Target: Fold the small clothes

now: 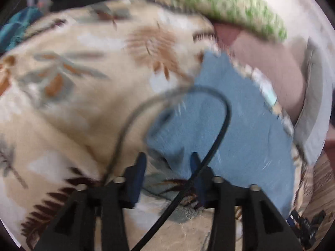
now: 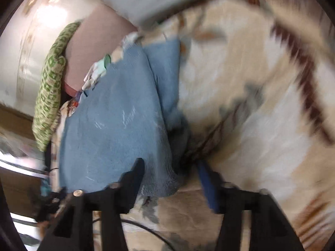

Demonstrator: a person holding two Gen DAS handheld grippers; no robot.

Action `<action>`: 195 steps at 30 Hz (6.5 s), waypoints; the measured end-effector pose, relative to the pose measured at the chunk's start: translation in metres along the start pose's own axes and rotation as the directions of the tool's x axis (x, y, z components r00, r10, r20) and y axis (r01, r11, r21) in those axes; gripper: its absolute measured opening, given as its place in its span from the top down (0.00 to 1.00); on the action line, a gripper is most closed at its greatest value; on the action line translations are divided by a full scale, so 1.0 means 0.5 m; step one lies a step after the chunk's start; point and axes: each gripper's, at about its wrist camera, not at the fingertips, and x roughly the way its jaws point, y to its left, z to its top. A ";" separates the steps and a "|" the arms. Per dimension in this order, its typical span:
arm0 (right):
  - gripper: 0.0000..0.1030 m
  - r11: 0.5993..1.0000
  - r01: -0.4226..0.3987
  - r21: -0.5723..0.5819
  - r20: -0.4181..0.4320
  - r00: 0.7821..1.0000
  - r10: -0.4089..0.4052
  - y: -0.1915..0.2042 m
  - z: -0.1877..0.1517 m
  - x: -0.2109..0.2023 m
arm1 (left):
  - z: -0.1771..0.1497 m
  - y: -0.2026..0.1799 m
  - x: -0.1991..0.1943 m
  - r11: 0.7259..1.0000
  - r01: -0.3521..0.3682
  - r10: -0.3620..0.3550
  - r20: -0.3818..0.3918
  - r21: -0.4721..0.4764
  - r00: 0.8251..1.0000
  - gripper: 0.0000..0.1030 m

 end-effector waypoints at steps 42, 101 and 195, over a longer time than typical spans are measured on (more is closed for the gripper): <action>0.20 0.901 -0.132 -0.413 0.702 0.584 0.407 0.238 -0.251 -0.851 | -0.218 -0.019 -0.901 0.934 0.243 -0.356 0.731 0.262 0.582 0.11; 0.08 0.941 -0.198 -0.274 0.291 0.916 0.277 0.205 -0.389 -0.326 | -0.268 -0.086 -0.379 0.972 -0.116 0.027 0.394 0.203 0.919 0.00; 0.08 0.881 -0.436 0.186 0.226 0.891 0.394 0.039 -0.260 -0.180 | -0.193 -0.156 -0.240 0.945 -0.170 0.075 0.321 0.280 0.944 0.00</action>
